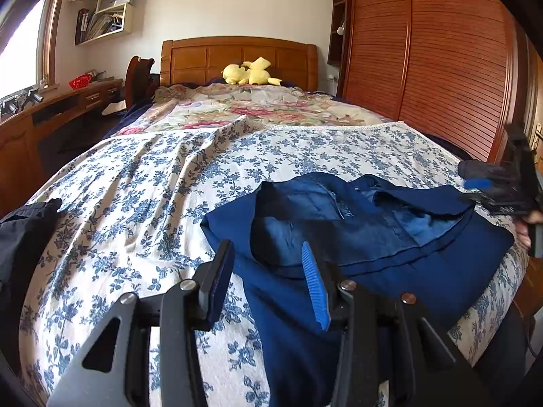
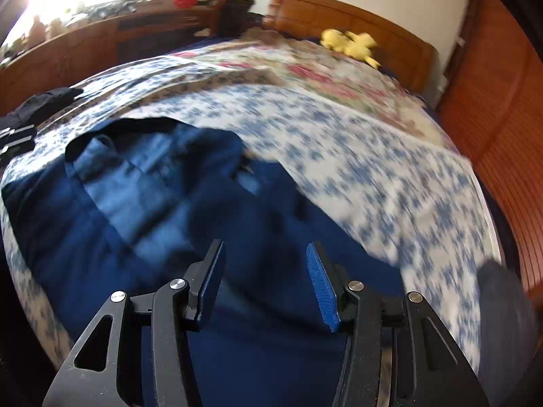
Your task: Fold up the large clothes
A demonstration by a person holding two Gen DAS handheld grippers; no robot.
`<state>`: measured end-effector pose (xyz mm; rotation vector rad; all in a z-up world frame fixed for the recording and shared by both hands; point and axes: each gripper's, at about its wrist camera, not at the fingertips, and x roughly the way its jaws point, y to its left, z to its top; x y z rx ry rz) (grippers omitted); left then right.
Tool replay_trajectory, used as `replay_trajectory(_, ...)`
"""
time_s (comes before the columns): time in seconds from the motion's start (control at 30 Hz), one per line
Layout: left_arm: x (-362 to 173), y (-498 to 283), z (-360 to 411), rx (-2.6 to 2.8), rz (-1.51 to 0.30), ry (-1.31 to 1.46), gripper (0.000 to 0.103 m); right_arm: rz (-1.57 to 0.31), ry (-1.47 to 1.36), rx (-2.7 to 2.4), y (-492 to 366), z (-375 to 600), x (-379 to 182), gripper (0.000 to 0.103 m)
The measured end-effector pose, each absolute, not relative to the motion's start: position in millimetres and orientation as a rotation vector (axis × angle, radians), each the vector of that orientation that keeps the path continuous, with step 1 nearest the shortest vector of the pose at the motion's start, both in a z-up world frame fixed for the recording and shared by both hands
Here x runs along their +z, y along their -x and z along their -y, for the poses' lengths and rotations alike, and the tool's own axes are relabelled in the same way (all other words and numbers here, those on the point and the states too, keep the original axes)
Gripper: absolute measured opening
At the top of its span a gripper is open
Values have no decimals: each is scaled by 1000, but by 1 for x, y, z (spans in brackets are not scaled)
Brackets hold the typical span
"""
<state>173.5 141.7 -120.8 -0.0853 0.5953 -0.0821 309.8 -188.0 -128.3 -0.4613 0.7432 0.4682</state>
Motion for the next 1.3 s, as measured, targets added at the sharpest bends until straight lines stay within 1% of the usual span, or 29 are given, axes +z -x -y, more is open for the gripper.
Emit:
replay_trajectory(0.3, -126, -209, -145, -102, -730, 25, 40, -808, 342, 359, -311, 283, -135, 50)
replay_trajectory(0.63, -131, -241, -143, -65, -831, -14, 40, -807, 246, 343, -329, 319, -143, 50)
replay_trajectory(0.87, -154, -258, -146, -12, -917, -47, 40, -898, 208, 354, -352, 328, -169, 50)
replay_trajectory(0.9, -155, -260, -147, -22, -922, -39, 34, -899, 202, 359, -353, 329, -171, 50)
replay_trajectory(0.93, -156, -260, -148, -43, -928, -28, 12, -903, 185, 367, -354, 330, -172, 50)
replay_trajectory(1.0, -157, -262, -150, -63, -935, -1, 10, -912, 140, 393, -357, 333, -174, 50)
replay_trajectory(1.07, -155, -265, -150, -63, -933, -10, 5, -934, 96, 426, -361, 336, -177, 50)
replay_trajectory(1.1, -153, -267, -150, -62, -930, -8, 4, -942, 82, 434, -362, 337, -178, 47)
replay_trajectory(1.13, -151, -268, -149, -59, -927, -11, 3, -947, 60, 460, -363, 338, -178, 33)
replay_trajectory(1.17, -148, -271, -150, -58, -919, -13, 3, -948, 45, 483, -364, 338, -177, 27)
replay_trajectory(1.2, -144, -273, -151, -56, -908, -12, 2, -940, 31, 504, -364, 339, -174, 15)
replay_trajectory(1.23, -142, -276, -153, -55, -901, -8, 2, -933, 22, 519, -364, 339, -171, 10)
replay_trajectory(1.3, -129, -284, -156, -43, -874, 4, 2, -886, 34, 524, -363, 337, -161, 9)
